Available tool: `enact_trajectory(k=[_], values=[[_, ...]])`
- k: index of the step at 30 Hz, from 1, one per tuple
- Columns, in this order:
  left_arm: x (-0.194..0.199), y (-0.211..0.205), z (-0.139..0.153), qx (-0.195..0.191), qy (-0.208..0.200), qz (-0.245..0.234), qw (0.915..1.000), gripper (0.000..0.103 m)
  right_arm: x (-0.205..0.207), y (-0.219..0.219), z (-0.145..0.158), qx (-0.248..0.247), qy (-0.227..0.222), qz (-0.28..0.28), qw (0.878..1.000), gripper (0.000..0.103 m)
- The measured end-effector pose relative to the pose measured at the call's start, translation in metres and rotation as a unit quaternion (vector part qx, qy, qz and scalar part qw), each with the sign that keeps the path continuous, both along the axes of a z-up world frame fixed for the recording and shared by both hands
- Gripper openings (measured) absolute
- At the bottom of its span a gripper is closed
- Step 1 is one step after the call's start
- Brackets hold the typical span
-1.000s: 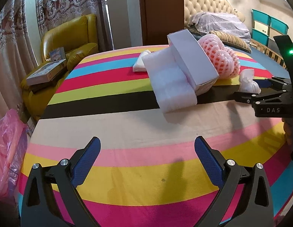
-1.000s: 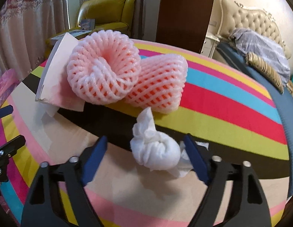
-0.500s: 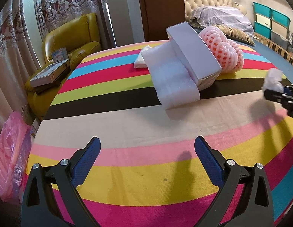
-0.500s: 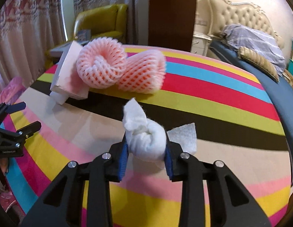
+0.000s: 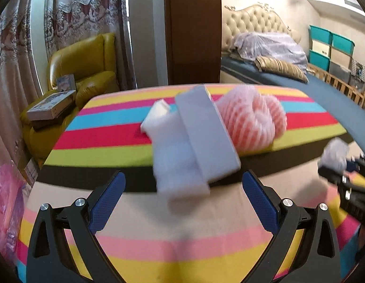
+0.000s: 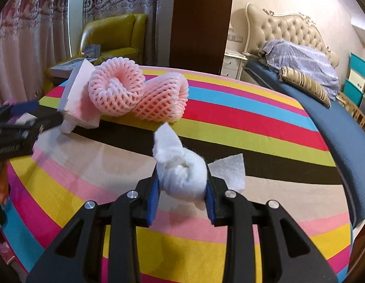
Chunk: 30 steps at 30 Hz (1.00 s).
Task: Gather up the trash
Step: 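Grasp the white tissue knot with the right gripper while the left grasps the white box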
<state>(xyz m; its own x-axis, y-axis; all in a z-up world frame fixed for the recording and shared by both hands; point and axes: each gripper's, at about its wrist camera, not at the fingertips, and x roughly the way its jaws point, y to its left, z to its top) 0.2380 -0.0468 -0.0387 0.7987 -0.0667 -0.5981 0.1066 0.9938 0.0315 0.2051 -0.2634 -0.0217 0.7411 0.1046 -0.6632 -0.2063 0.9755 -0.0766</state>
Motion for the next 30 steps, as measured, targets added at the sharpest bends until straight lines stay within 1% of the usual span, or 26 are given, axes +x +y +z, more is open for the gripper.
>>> enact_trajectory(k=[3, 6, 8, 9, 10, 13, 16, 21, 23, 24, 27, 28, 30], values=[[0.009, -0.009, 0.003, 0.007, -0.011, 0.004, 0.9999, 0.083, -0.001, 0.0, 0.001, 0.001, -0.003, 0.0, 1.0, 0.032], [0.022, -0.018, -0.001, 0.017, -0.004, -0.002, 0.9998, 0.072, -0.001, -0.004, 0.002, 0.013, 0.0, -0.004, 1.0, 0.032], [0.03, -0.019, -0.004, 0.023, 0.003, -0.005, 0.9997, 0.066, 0.0, -0.006, 0.002, 0.019, 0.0, -0.008, 1.0, 0.032], [0.032, -0.02, -0.006, 0.013, 0.003, -0.014, 0.9998, 0.056, 0.0, -0.007, 0.002, 0.022, 0.0, -0.009, 1.0, 0.032], [0.031, -0.02, -0.005, 0.006, 0.001, -0.018, 0.9998, 0.044, -0.001, -0.008, 0.002, 0.025, 0.0, -0.01, 1.0, 0.032], [0.017, -0.021, 0.0, 0.008, -0.022, -0.019, 0.9996, 0.042, -0.002, -0.009, 0.004, 0.031, -0.004, -0.01, 0.999, 0.032], [-0.011, -0.021, 0.004, 0.01, -0.045, -0.034, 0.9984, 0.035, -0.004, -0.008, 0.005, 0.031, -0.008, -0.008, 0.999, 0.032], [-0.05, -0.011, 0.006, 0.02, -0.058, -0.048, 0.997, 0.035, -0.006, -0.008, 0.006, 0.027, -0.01, -0.004, 1.0, 0.032], [-0.06, -0.006, 0.004, 0.023, -0.054, -0.053, 0.9969, 0.035, -0.006, -0.005, 0.004, 0.02, -0.008, -0.004, 1.0, 0.032], [-0.061, -0.003, 0.002, 0.02, -0.047, -0.058, 0.997, 0.035, -0.005, -0.003, 0.004, 0.014, -0.006, -0.003, 1.0, 0.032], [-0.062, 0.003, 0.0, 0.009, -0.047, -0.053, 0.9975, 0.035, -0.004, 0.003, 0.002, -0.003, -0.003, -0.004, 1.0, 0.032], [-0.06, 0.003, -0.001, 0.008, -0.041, -0.054, 0.9976, 0.035, -0.004, 0.004, 0.002, -0.009, -0.004, -0.005, 1.0, 0.032], [-0.053, 0.002, -0.008, 0.007, -0.011, -0.06, 0.9981, 0.037, -0.004, 0.008, 0.002, -0.019, -0.006, -0.005, 1.0, 0.032]])
